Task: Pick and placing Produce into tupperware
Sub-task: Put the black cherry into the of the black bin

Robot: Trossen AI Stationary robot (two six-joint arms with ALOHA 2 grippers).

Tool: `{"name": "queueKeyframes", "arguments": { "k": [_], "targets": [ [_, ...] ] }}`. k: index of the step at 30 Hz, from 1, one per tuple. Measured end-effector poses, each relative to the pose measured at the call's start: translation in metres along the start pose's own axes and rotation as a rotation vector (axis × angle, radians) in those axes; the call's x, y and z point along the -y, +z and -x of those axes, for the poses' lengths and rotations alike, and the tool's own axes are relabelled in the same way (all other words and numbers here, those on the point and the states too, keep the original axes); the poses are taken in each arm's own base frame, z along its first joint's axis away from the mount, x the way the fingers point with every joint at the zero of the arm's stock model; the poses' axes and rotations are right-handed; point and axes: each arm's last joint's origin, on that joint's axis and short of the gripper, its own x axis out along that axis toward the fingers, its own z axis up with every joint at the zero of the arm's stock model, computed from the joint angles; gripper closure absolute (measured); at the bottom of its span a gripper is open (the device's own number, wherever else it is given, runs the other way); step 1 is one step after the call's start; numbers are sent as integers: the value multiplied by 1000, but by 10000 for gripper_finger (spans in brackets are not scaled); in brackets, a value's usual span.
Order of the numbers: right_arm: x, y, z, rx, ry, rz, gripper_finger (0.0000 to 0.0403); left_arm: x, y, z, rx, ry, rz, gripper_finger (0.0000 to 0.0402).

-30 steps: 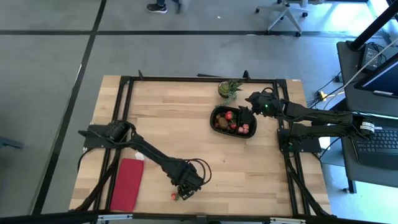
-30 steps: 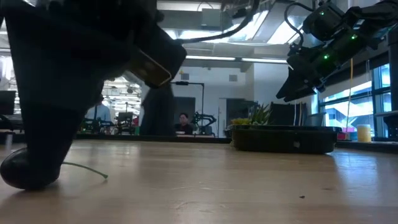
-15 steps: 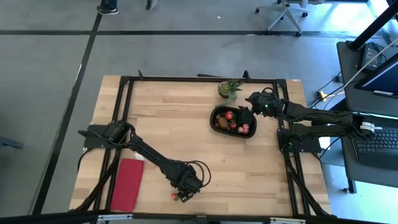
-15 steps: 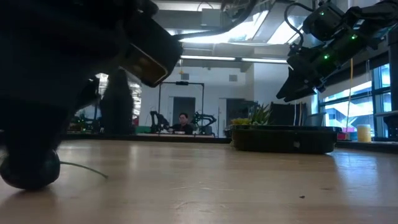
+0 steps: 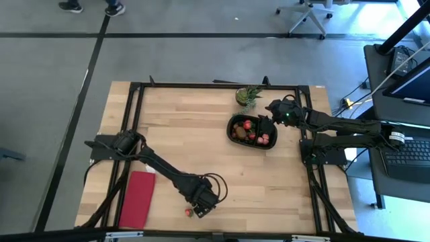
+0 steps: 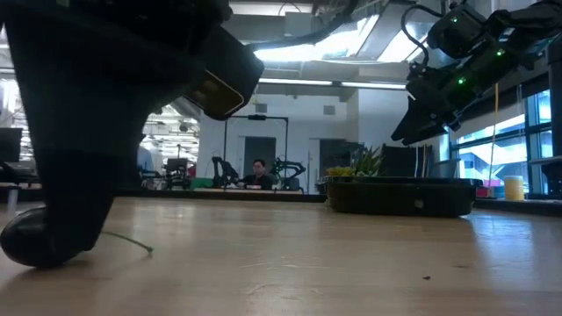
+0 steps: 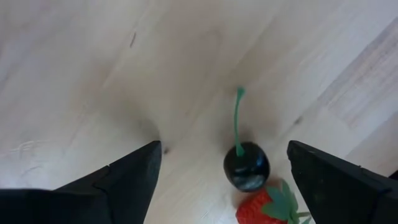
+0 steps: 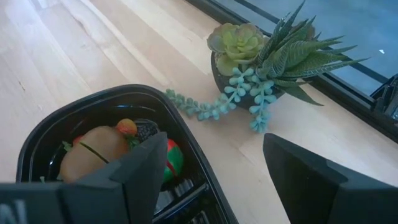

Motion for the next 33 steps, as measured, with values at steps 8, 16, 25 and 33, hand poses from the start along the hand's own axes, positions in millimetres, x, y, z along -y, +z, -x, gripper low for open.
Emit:
{"name": "queueKeyframes", "arguments": {
  "k": [8,16,25,33],
  "targets": [
    [0,0,0,1,0,0,135,0,0,-3,-14,5,4,95],
    [0,0,0,0,0,-20,135,-1,-2,-3,-13,21,10,134],
    [0,0,0,1,0,-22,135,-3,-3,-6,-32,51,55,152],
    [0,0,0,1,0,-20,135,-6,-3,-6,-41,76,59,180]
  ]
}}
